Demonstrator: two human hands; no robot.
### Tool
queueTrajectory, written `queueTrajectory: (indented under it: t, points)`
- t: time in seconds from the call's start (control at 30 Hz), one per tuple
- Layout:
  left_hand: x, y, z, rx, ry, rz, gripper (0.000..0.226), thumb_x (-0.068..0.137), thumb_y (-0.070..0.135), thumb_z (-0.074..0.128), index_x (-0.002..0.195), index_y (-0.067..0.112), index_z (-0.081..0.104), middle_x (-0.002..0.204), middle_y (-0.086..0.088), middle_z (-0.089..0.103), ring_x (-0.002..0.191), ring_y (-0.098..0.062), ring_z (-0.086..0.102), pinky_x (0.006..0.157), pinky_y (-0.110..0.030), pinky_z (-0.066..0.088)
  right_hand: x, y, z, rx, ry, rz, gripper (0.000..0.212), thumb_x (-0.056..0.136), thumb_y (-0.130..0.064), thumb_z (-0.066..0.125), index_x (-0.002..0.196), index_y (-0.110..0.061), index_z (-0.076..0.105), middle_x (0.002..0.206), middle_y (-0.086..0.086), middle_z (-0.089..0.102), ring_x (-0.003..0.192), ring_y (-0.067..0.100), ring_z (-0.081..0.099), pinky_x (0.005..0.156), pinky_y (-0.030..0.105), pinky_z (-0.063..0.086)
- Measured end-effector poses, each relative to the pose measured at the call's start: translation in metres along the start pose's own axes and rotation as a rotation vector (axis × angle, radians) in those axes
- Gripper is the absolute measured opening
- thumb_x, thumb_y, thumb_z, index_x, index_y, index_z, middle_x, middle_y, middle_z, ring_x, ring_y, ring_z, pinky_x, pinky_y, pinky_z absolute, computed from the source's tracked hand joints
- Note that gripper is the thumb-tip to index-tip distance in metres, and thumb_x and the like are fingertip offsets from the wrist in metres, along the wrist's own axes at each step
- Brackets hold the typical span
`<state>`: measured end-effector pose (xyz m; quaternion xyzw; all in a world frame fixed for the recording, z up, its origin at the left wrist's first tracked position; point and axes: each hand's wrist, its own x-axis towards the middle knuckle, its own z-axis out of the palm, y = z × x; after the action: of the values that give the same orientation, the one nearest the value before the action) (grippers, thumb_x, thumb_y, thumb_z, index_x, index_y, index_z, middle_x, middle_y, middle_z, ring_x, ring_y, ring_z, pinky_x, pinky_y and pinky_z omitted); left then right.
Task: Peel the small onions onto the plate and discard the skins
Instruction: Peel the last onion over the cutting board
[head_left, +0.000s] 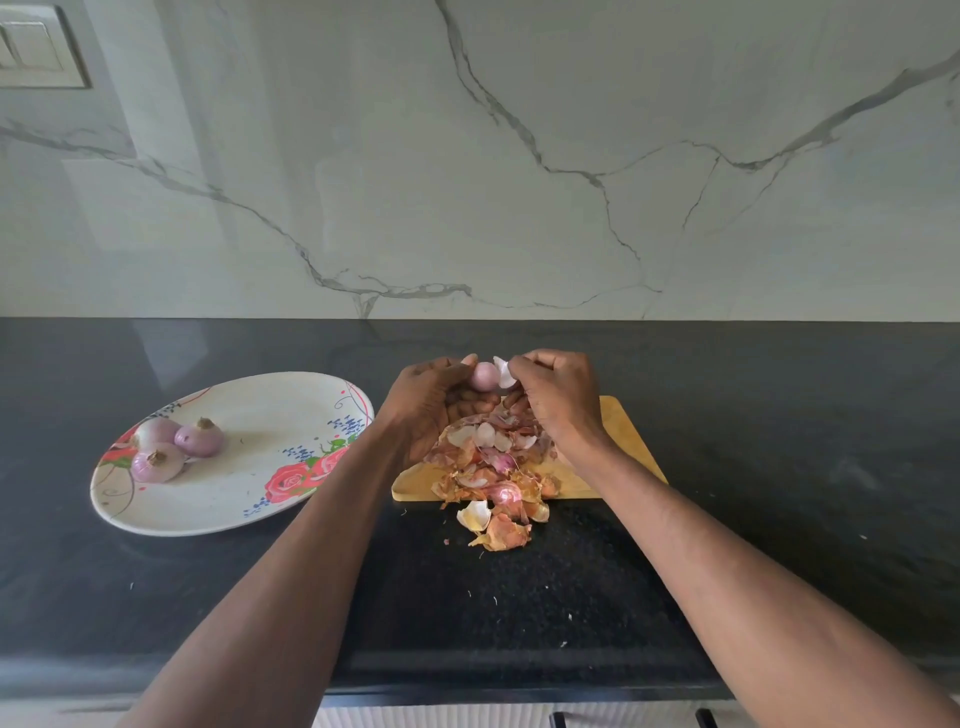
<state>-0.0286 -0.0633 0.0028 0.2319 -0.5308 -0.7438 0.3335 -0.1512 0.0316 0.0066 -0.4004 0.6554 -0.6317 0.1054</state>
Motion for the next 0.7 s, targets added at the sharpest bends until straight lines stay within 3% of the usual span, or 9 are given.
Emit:
queueTrajectory:
  t: [0.13, 0.27, 0.43, 0.53, 0.63, 0.7]
  points:
    - [0.0000, -0.0008, 0.0001, -0.024, 0.025, -0.013, 0.021, 0.098, 0.012, 0.062, 0.103, -0.007, 0.069, 0.096, -0.023, 0.073, 0.077, -0.024, 0.072, 0.069, -0.027, 0.062, 0.0013, -0.0005, -0.0009, 0.089, -0.032, 0.088, 0.036, 0.089, -0.004, 0.060, 0.054, -0.005, 0.053, 0.037, -0.010, 0.045, 0.033, 0.000, 0.044, 0.040, 0.014, 0.034]
    - [-0.0006, 0.0008, -0.0002, -0.060, 0.009, -0.016, 0.021, 0.096, 0.009, 0.064, 0.107, -0.007, 0.070, 0.101, -0.023, 0.072, 0.084, -0.026, 0.072, 0.072, -0.027, 0.062, 0.0037, 0.0006, 0.0010, 0.258, -0.072, 0.196, 0.017, 0.086, -0.008, 0.065, 0.077, 0.007, 0.070, 0.063, 0.015, 0.067, 0.051, 0.022, 0.061, 0.050, 0.028, 0.050]
    - [-0.0006, 0.0024, -0.0027, -0.063, 0.007, -0.041, 0.020, 0.102, 0.000, 0.048, 0.111, -0.005, 0.065, 0.092, -0.024, 0.073, 0.074, -0.025, 0.073, 0.064, -0.027, 0.062, 0.0061, 0.0015, 0.0008, 0.437, -0.144, 0.352, 0.006, 0.088, -0.004, 0.067, 0.086, 0.002, 0.069, 0.071, 0.014, 0.067, 0.058, 0.022, 0.060, 0.051, 0.024, 0.052]
    - [-0.0006, 0.0037, -0.0018, -0.073, -0.004, -0.051, 0.019, 0.099, 0.006, 0.057, 0.110, -0.006, 0.066, 0.095, -0.024, 0.073, 0.076, -0.025, 0.072, 0.064, -0.026, 0.061, 0.0087, 0.0029, -0.0009, 0.349, -0.124, 0.338, 0.009, 0.085, -0.007, 0.068, 0.087, 0.002, 0.069, 0.073, 0.015, 0.068, 0.058, 0.022, 0.061, 0.056, 0.028, 0.052]
    - [-0.0016, 0.0026, -0.0017, -0.040, -0.050, -0.039, 0.033, 0.084, 0.012, 0.071, 0.110, -0.008, 0.068, 0.107, -0.026, 0.072, 0.088, -0.028, 0.072, 0.070, -0.025, 0.061, 0.0052, -0.0008, -0.0018, 0.271, -0.142, 0.270, 0.025, 0.074, -0.017, 0.075, 0.086, 0.004, 0.072, 0.082, 0.021, 0.073, 0.063, 0.024, 0.062, 0.062, 0.035, 0.054]
    - [-0.0011, 0.0009, -0.0030, -0.010, -0.055, -0.027, 0.037, 0.079, 0.012, 0.072, 0.110, -0.008, 0.069, 0.113, -0.027, 0.070, 0.093, -0.030, 0.071, 0.071, -0.025, 0.061, 0.0032, -0.0014, -0.0013, 0.210, -0.171, 0.226, 0.016, 0.075, -0.024, 0.079, 0.076, -0.008, 0.077, 0.084, 0.013, 0.076, 0.070, 0.022, 0.065, 0.067, 0.036, 0.056]
